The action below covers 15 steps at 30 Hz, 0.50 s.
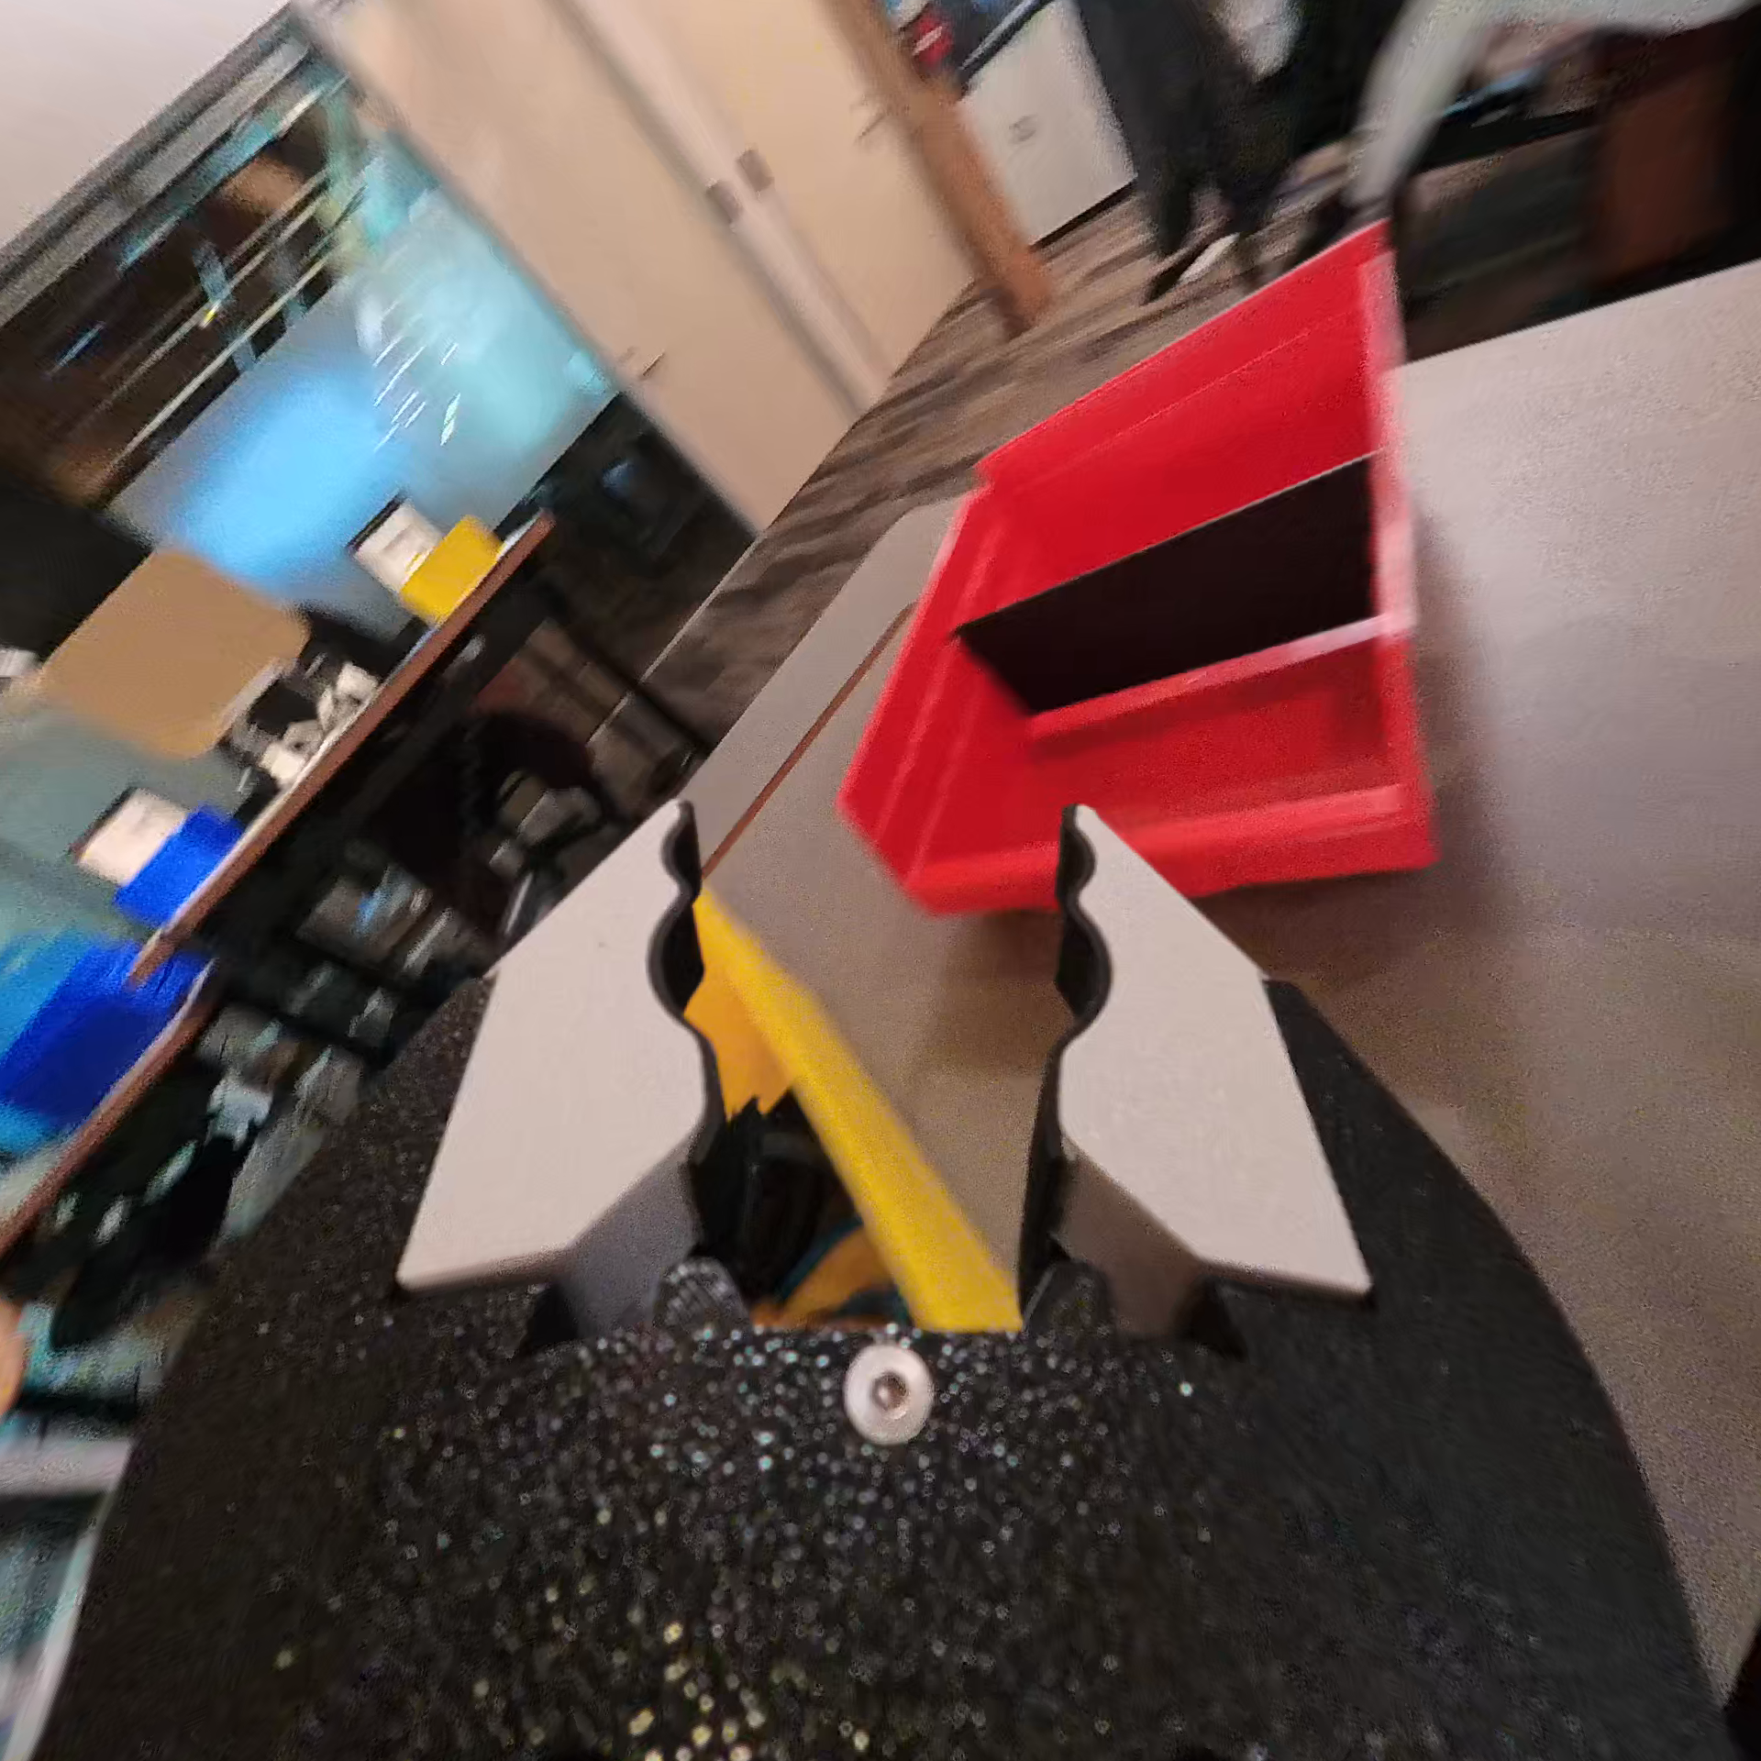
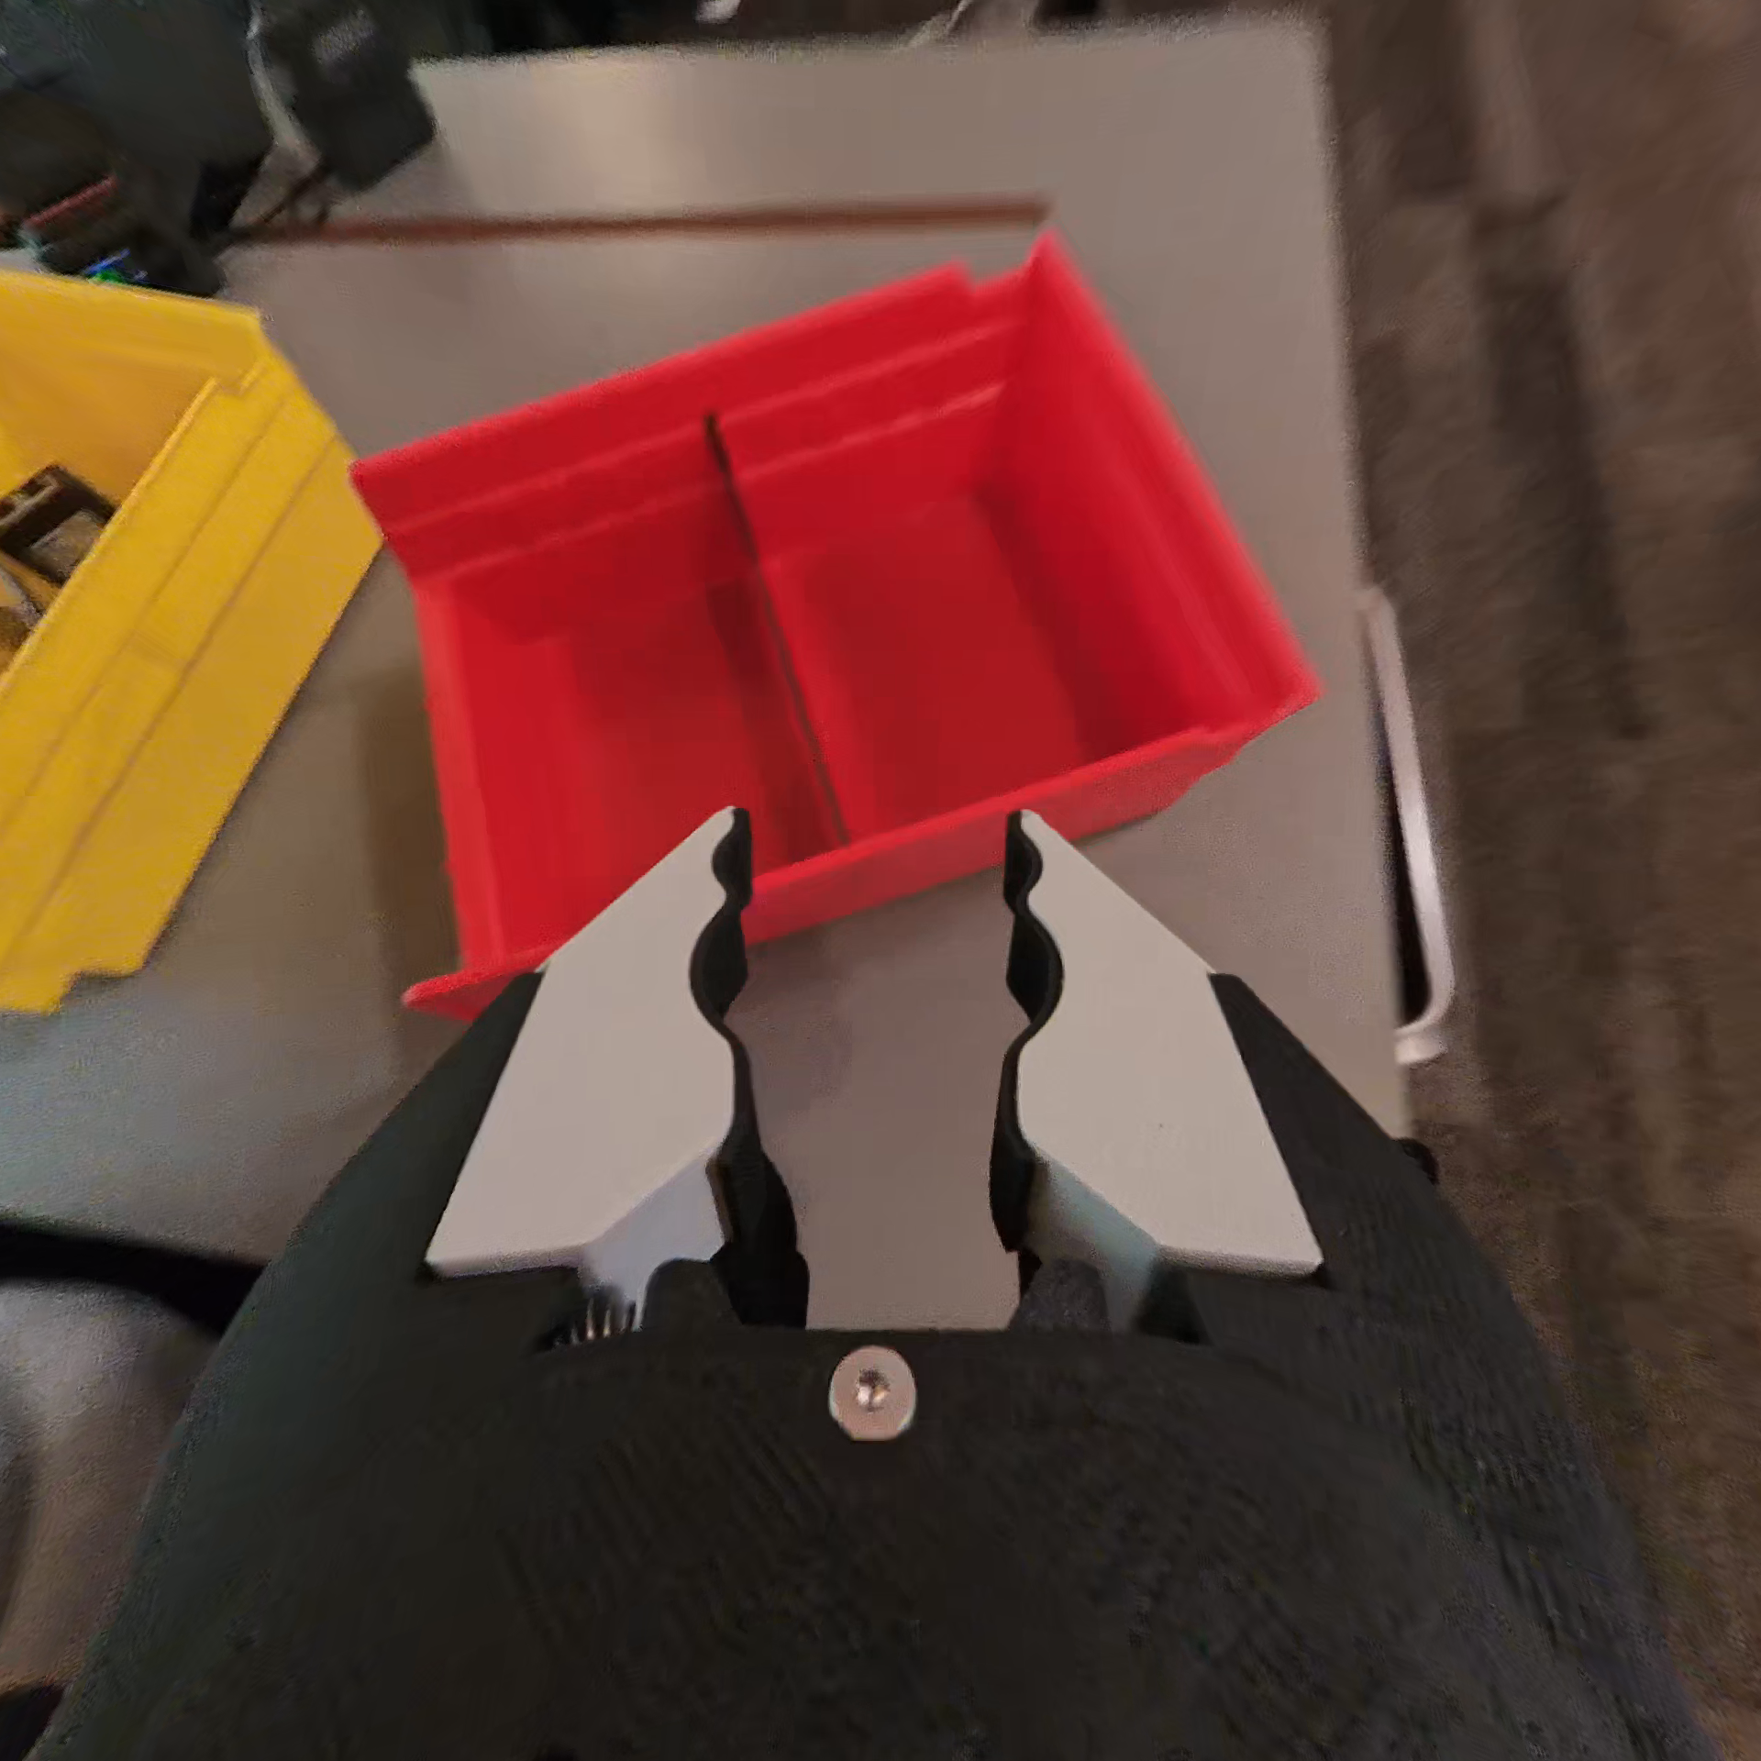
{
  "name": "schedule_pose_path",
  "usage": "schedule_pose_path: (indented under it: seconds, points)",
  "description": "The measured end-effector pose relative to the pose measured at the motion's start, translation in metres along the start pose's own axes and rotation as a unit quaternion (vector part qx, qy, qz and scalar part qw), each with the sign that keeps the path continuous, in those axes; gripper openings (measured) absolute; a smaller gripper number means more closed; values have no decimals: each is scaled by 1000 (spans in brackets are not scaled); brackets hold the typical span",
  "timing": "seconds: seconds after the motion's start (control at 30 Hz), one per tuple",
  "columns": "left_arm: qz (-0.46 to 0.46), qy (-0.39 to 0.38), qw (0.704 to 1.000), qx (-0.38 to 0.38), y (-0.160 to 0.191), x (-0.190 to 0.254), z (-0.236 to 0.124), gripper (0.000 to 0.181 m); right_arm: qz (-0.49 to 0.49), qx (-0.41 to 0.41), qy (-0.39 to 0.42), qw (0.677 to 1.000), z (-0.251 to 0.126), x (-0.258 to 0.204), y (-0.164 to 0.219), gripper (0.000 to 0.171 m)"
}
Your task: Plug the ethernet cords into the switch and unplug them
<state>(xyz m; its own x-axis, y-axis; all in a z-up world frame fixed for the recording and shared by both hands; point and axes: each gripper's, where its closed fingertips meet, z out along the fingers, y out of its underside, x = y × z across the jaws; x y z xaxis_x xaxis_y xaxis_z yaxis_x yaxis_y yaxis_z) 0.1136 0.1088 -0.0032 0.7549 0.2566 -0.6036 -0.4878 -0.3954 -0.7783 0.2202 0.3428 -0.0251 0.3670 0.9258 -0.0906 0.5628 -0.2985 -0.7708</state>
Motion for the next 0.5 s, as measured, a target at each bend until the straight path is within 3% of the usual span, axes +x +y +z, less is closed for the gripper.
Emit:
schedule_pose_path:
  seconds: [0.03, 0.17, 0.27, 0.5]
  points:
    - [-26, -28, 999, -17, 17, -22, -11, 76, 14, -24, -19, 999, 5, -6, 8, 58]
    - [-117, -141, 979, -88, 93, -102, -57, 80, 24, -105, -35, 994, 23, -22, 34, 93]
    - [-161, -194, 955, -158, 147, -136, -86, 87, 2, -148, -36, 988, 33, -37, 47, 114]
    - [-251, -179, 915, -259, 227, -139, -102, 86, -46, -186, 20, 981, 55, -51, 52, 136]
